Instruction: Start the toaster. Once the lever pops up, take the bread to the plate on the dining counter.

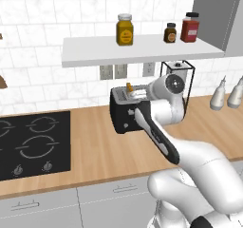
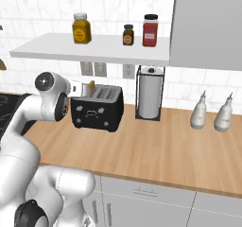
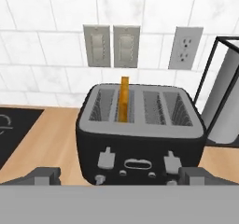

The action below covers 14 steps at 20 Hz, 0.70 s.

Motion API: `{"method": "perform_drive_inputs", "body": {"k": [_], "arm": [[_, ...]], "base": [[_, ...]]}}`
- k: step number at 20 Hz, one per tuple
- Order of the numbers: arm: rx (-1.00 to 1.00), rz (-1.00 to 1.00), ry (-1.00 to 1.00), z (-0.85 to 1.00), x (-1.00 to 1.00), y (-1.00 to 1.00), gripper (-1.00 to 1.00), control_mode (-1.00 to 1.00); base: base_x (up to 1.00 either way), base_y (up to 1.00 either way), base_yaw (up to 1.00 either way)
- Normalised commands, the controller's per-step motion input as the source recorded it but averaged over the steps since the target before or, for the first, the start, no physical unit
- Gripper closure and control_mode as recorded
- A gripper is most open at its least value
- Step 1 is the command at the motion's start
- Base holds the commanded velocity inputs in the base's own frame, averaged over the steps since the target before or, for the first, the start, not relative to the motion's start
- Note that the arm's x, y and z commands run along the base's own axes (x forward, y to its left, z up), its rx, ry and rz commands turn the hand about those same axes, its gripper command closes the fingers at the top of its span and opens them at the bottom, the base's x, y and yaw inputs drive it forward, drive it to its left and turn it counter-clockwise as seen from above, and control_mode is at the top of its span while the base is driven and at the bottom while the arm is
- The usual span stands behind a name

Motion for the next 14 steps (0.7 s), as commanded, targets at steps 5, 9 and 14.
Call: {"method": "perform_drive_inputs", "body": {"k": [5,9,14], "arm": [[-0.03,0.0,0.11,0.0,0.34,0.0,-1.0,-1.0],[-0.02,0.0,0.0,-0.21,0.14,0.0,-1.0,-1.0],[0.0,0.0,0.0,-0.31,0.07,0.0,-1.0,-1.0]], "base": [[0.0,0.0,0.0],[0.0,0.0,0.0],[0.0,0.0,0.0]]}}
